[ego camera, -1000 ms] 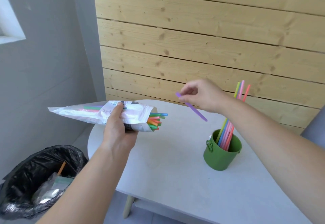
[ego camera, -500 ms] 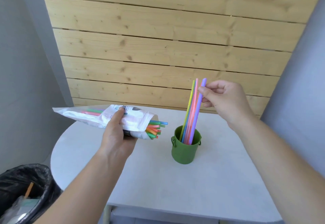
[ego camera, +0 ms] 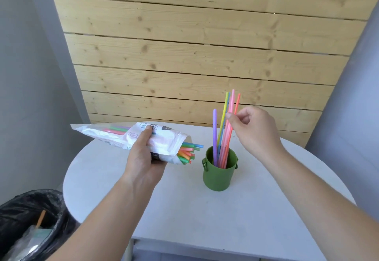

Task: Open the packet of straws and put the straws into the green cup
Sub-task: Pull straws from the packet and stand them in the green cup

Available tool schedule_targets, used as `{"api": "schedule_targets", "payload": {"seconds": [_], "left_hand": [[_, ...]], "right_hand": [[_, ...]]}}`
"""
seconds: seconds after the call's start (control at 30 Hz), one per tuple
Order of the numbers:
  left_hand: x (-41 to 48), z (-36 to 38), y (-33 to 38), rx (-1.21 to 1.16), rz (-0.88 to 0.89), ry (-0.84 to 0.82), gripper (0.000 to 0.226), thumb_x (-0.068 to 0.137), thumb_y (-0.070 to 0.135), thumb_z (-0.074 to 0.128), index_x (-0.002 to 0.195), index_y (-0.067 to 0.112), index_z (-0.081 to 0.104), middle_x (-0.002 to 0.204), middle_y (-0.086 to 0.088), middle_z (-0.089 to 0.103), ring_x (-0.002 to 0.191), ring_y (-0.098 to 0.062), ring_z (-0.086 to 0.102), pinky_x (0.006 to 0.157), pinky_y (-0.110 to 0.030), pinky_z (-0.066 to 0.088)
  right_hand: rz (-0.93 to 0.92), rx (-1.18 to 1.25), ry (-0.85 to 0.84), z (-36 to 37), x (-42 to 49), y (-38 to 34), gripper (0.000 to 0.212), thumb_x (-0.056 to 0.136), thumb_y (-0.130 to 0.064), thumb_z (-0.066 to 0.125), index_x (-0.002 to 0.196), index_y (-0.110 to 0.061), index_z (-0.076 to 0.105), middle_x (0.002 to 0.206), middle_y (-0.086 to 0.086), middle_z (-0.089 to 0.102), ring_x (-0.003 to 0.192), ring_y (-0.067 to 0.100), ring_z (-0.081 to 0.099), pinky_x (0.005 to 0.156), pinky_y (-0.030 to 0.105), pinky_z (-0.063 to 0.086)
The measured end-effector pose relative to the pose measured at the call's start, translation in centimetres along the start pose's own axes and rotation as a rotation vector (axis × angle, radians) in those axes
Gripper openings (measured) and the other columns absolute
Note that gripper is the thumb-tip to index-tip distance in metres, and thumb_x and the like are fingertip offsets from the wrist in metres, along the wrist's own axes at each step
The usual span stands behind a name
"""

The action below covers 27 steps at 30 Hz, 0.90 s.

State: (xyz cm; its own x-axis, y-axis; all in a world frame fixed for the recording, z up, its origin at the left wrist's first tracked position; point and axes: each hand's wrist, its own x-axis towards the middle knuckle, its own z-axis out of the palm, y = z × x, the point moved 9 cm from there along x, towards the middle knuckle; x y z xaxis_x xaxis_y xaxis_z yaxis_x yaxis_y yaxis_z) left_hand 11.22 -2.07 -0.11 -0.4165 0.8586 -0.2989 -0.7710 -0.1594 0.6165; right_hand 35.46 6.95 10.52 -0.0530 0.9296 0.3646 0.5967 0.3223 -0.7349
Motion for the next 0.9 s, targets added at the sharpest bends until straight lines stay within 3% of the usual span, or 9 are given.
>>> {"api": "schedule_targets", "payload": {"seconds": [0.1,0.2,0.27,0.37,0.5,0.63,0.77,0.9], "left_hand": [[-0.2,0.1,0.1,-0.012,0.004,0.013,0.014,0.104,0.028,0.064,0.11,0.016,0.066,0.089,-0.002,0.077,0.082,-0.018,0.077,0.078,-0.039,0.06],[-0.5,0.7,0.4,-0.015,0.01,-0.004,0.012,0.104,0.027,0.064,0.105,0.015,0.066,0.085,-0.002,0.077,0.083,-0.019,0.076,0.08,-0.038,0.06],[-0.8,1.0,0.5,-0.002,0.019,-0.018,0.014,0.105,0.027,0.064,0.102,0.014,0.067,0.086,-0.004,0.077,0.084,-0.022,0.075,0.086,-0.041,0.06],[-0.8,0.8,0.9,0.009,0.052,-0.018,0.018,0.103,0.026,0.066,0.11,0.01,0.067,0.106,-0.01,0.076,0.102,-0.029,0.076,0.1,-0.048,0.059],[-0.4,-0.2,1.5,-0.023,0.076,0.034,0.047,0.097,0.025,0.073,0.139,0.005,0.065,0.136,-0.012,0.074,0.123,-0.03,0.073,0.106,-0.05,0.057],[-0.1,-1.0,2.3,-0.072,0.093,0.08,0.049,0.097,0.026,0.075,0.141,0.008,0.064,0.133,-0.009,0.076,0.119,-0.026,0.075,0.105,-0.049,0.058],[0.0,-1.1,2.1,-0.068,0.095,0.095,0.05,0.094,0.026,0.078,0.139,0.009,0.065,0.131,-0.009,0.077,0.116,-0.027,0.077,0.104,-0.05,0.059],[0.0,-0.7,1.6,-0.058,0.086,0.075,0.052,0.094,0.027,0.077,0.141,0.007,0.065,0.134,-0.01,0.075,0.119,-0.027,0.075,0.105,-0.049,0.058]], "right_hand": [[-0.011,0.135,-0.134,1.6,-2.6,-1.5,0.037,0.095,-0.045,0.058,0.073,-0.015,0.059,0.055,-0.008,0.053,0.05,0.012,0.048,0.055,0.028,0.039],[0.042,0.341,-0.366,5.0,-5.4,-2.9,0.033,0.095,-0.045,0.058,0.085,-0.013,0.06,0.063,0.007,0.056,0.046,0.01,0.051,0.048,0.024,0.039],[0.031,0.354,-0.418,6.3,-6.3,-3.4,0.028,0.094,-0.042,0.062,0.09,-0.015,0.062,0.063,0.008,0.057,0.044,0.006,0.052,0.044,0.019,0.038],[0.02,0.37,-0.429,7.3,-6.8,-3.7,0.021,0.094,-0.037,0.065,0.09,-0.016,0.064,0.058,-0.002,0.059,0.046,0.009,0.052,0.045,0.021,0.039],[0.055,0.435,-0.397,7.0,-6.3,-3.6,0.01,0.094,-0.019,0.066,0.089,-0.01,0.066,0.056,-0.004,0.062,0.046,0.014,0.051,0.045,0.026,0.041],[0.155,0.563,-0.294,5.7,-5.3,-2.6,0.012,0.095,-0.016,0.064,0.085,-0.01,0.063,0.057,0.001,0.057,0.045,0.016,0.046,0.043,0.025,0.038],[0.182,0.549,-0.356,6.5,-6.1,-2.6,0.021,0.093,-0.033,0.067,0.094,-0.012,0.063,0.063,0.004,0.061,0.046,0.018,0.05,0.043,0.026,0.04],[0.115,0.499,-0.351,6.6,-6.4,-3.1,0.01,0.094,-0.021,0.067,0.089,-0.013,0.07,0.063,0.001,0.065,0.046,0.015,0.051,0.044,0.028,0.043]]}}
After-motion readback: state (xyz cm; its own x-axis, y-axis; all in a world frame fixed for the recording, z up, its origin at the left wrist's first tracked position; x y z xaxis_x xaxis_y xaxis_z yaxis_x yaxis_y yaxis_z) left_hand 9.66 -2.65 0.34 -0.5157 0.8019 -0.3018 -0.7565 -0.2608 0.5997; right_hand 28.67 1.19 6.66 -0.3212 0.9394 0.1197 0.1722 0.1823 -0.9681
